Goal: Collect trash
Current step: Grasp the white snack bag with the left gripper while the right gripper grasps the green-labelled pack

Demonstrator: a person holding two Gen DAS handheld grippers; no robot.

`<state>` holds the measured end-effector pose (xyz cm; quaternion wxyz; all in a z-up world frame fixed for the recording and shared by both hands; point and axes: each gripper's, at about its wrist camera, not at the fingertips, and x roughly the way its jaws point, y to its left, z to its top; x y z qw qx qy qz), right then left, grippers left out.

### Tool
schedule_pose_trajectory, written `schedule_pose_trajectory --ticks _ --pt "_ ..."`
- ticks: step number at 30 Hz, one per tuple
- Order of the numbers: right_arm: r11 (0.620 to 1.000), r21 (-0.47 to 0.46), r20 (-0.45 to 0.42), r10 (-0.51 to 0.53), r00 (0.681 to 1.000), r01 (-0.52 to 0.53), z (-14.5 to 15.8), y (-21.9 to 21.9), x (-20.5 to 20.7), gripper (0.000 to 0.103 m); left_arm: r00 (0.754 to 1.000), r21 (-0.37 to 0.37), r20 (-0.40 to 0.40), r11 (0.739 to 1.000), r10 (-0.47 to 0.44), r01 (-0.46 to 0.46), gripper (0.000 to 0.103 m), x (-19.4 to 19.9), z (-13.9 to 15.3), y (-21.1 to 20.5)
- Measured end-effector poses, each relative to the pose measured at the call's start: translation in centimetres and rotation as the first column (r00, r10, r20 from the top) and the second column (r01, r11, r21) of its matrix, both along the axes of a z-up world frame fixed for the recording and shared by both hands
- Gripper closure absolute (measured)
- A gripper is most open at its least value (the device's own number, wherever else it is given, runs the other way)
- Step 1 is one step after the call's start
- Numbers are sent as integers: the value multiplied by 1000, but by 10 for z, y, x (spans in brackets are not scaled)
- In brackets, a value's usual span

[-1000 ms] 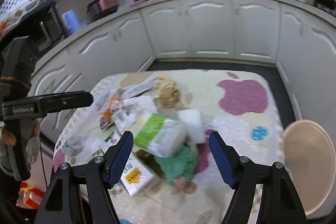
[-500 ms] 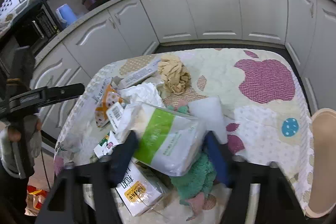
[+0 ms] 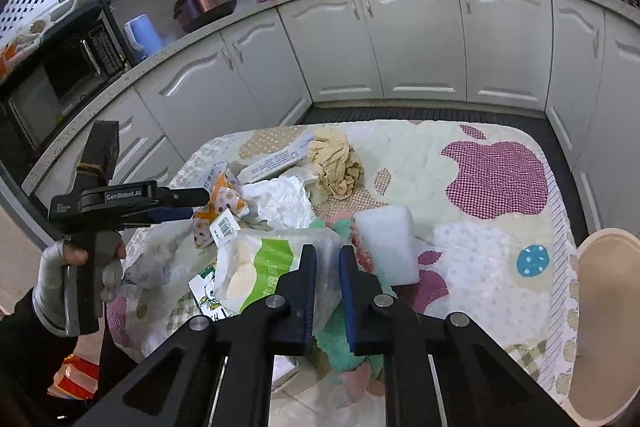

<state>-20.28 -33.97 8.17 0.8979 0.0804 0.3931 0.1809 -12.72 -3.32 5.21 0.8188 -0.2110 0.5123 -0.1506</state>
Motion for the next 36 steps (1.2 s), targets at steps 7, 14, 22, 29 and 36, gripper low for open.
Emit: schedule_pose_trajectory --ticks 7,14,22,29,36 --pt "1000 25 -8 -7 1000 7 -5 -3 2 92 996 -89 -79 995 44 -51 30 5 -23 -4" --pt "999 31 -12 -9 1000 9 -7 -4 -3 92 986 -203 -85 967 141 -156 45 16 -30 6" --pt "999 33 15 -9 1000 9 2 -5 -11 94 996 -170 15 982 84 -80 77 2 -6 9" --pt "999 42 50 -21 999 19 17 -12 -21 96 992 -98 127 995 25 -13 80 -21 37 17" --pt "998 57 90 -44 995 39 35 -20 -32 96 977 -68 207 995 -56 72 80 -41 71 -3"
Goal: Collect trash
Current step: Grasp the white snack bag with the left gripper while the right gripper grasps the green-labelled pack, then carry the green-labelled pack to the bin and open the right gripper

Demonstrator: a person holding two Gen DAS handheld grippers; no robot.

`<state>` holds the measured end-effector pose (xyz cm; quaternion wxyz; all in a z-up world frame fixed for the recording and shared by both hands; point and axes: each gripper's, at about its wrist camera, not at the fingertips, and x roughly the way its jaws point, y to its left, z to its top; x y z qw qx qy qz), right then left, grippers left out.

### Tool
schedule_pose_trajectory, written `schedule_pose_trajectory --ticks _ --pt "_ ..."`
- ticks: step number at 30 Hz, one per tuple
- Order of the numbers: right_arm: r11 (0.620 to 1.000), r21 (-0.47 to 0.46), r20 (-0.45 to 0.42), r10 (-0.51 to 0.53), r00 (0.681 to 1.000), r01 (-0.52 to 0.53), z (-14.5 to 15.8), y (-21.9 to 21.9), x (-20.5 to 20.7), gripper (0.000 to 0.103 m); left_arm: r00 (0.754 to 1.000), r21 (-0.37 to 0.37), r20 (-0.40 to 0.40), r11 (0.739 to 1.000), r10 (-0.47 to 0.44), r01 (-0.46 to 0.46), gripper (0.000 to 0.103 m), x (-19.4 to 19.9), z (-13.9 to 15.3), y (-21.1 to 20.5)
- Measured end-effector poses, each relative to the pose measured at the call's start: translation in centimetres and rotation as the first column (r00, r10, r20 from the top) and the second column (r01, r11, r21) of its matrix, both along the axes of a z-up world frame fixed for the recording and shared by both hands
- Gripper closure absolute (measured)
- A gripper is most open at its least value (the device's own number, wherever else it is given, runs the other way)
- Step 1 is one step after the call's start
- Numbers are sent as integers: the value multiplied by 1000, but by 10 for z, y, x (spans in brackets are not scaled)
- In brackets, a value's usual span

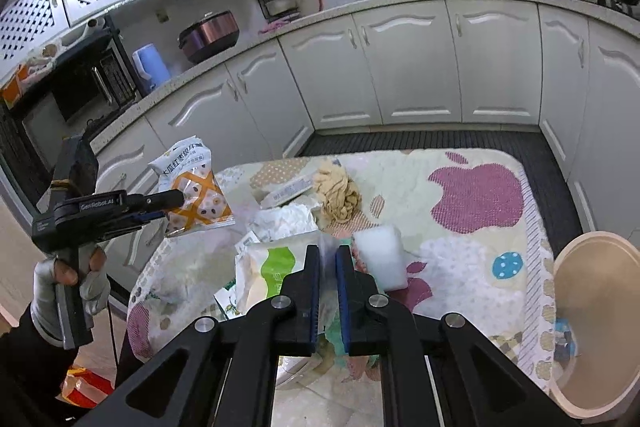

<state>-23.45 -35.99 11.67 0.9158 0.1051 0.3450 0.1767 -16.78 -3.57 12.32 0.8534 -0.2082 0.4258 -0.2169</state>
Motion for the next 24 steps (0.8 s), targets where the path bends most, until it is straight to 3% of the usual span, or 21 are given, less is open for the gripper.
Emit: schedule_pose_trajectory --ticks 11,24 --pt "999 6 28 -49 998 49 14 -26 -17 96 989 71 60 989 -131 127 80 -6 20 -70" --pt "984 6 33 -178 983 178 15 -79 -35 96 954 199 103 946 -281 257 80 -6 27 -160"
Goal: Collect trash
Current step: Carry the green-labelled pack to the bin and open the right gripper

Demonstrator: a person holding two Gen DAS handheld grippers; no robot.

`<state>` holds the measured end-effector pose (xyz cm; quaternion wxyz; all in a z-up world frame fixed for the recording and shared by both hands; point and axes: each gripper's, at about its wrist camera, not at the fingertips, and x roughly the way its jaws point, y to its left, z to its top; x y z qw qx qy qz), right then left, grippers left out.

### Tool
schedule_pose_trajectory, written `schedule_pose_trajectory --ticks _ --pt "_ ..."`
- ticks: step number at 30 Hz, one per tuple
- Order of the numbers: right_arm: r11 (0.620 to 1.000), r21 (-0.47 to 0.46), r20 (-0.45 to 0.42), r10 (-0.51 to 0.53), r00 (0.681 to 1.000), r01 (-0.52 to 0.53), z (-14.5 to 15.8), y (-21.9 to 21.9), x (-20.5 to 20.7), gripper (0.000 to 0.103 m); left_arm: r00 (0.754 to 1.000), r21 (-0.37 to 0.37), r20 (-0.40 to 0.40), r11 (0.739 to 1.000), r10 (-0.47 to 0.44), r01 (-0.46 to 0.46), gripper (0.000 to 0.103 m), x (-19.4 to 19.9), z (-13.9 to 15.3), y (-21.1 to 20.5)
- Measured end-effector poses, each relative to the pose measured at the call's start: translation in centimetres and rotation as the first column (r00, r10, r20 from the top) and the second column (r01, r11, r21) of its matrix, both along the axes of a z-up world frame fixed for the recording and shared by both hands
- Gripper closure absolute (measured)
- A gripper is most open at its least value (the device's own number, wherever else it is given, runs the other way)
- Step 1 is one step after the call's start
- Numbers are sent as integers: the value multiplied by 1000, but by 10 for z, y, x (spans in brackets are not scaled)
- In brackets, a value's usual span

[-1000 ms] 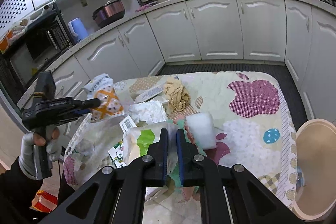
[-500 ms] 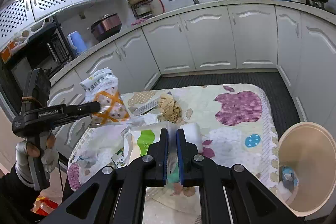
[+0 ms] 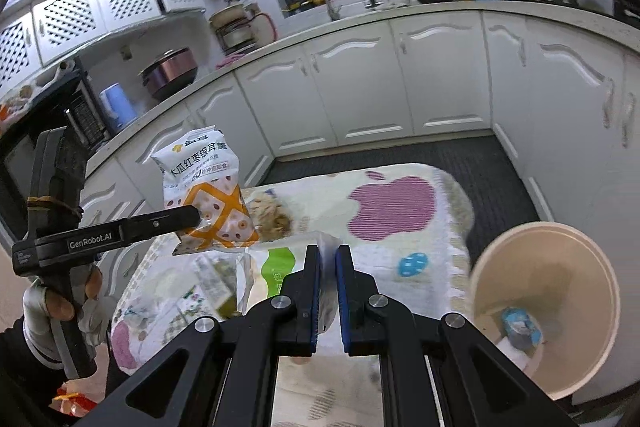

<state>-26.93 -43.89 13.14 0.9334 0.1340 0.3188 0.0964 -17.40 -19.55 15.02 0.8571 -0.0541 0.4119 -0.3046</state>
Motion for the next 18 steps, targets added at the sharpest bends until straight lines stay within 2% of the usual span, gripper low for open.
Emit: schedule_pose_trajectory --ticks 9,18 --pt "992 -25 -3 -126 992 126 1 -47 -12 96 996 39 3 995 -88 88 80 0 -1 -59" --pt "963 -41 -29 -267 963 266 -13 -103 -22 96 982 62 -16 980 -187 187 80 -2 -6 -130"
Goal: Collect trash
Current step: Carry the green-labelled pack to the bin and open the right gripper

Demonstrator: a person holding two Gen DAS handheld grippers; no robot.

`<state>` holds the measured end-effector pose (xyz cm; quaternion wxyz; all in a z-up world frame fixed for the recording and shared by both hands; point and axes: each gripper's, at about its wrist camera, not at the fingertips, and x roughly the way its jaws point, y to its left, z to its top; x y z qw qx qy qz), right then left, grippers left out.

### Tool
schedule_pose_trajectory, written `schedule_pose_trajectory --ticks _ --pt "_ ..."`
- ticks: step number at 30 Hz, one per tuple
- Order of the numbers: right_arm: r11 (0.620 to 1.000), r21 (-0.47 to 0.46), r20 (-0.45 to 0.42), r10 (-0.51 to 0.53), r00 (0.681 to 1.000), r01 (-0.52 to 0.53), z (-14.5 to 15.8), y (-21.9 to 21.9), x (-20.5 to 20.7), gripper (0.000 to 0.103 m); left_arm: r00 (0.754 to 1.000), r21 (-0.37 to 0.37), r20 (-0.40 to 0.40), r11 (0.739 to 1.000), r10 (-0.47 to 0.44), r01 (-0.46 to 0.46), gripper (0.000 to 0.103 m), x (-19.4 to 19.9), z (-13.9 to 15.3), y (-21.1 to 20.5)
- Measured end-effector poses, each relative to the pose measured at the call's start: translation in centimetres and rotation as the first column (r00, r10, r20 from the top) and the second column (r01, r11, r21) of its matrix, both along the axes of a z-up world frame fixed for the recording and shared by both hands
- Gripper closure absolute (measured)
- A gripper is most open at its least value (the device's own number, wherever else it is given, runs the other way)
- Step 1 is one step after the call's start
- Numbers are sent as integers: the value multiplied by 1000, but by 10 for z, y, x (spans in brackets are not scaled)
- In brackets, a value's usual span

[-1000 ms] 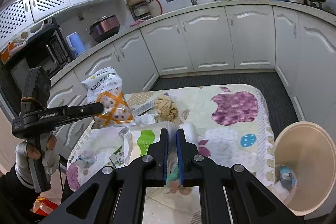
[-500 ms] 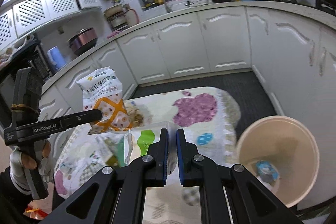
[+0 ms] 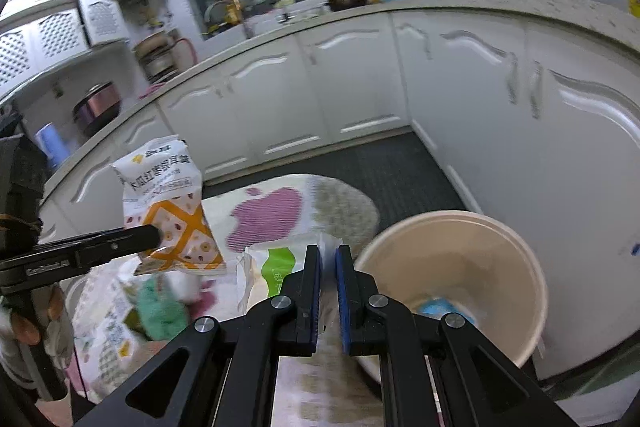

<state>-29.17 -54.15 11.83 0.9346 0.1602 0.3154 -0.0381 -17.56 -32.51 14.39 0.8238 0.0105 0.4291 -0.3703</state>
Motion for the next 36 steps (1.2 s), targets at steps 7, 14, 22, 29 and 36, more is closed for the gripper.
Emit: schedule_pose_trajectory --ticks 7,14,22,29,36 --pt "993 -30 -37 -118 992 117 -16 -42 -16 96 995 22 -31 995 -92 92 80 -9 -11 -63" --pt "971 -67 -82 -234 969 229 -34 -73 -22 96 988 29 -96 991 -125 128 80 -12 -36 -113" --pt "949 -95 -132 -310 941 300 -56 -90 -19 95 977 10 -141 986 -162 165 75 -12 -63 -143" --pt "950 -72 -131 -312 941 305 -59 -90 -21 59 974 -19 -148 985 -170 169 40 -9 -64 -139" --pt "955 -89 -122 -292 949 282 -55 -73 -19 59 984 22 -87 987 -158 160 40 -20 -51 -129"
